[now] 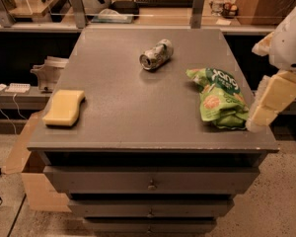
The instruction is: Move green rice chip bag near sponge
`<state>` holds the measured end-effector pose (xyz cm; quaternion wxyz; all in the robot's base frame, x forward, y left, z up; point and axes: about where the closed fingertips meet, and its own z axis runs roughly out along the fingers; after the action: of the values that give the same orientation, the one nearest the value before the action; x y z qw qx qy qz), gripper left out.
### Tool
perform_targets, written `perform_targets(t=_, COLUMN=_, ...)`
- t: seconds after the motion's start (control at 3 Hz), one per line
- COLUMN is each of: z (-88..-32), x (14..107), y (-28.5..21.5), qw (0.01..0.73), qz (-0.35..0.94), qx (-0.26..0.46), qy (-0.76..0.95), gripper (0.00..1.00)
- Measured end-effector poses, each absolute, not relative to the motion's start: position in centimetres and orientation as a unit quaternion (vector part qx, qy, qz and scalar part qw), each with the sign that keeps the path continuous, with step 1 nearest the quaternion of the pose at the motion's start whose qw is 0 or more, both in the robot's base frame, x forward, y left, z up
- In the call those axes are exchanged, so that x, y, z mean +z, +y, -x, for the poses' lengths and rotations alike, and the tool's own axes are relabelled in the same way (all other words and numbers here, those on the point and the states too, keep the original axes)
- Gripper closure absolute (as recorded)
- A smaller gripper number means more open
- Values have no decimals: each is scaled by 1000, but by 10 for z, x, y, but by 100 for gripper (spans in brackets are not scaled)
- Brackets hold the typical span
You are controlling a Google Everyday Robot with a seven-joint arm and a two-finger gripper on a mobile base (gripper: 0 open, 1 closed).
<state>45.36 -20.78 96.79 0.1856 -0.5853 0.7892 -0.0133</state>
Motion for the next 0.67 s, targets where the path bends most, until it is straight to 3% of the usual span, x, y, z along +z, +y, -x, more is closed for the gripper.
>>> perform_targets(t=0.67, z=-501, x=938, y=-182, qw=233, qz=502, qx=8, qy=833, gripper=0)
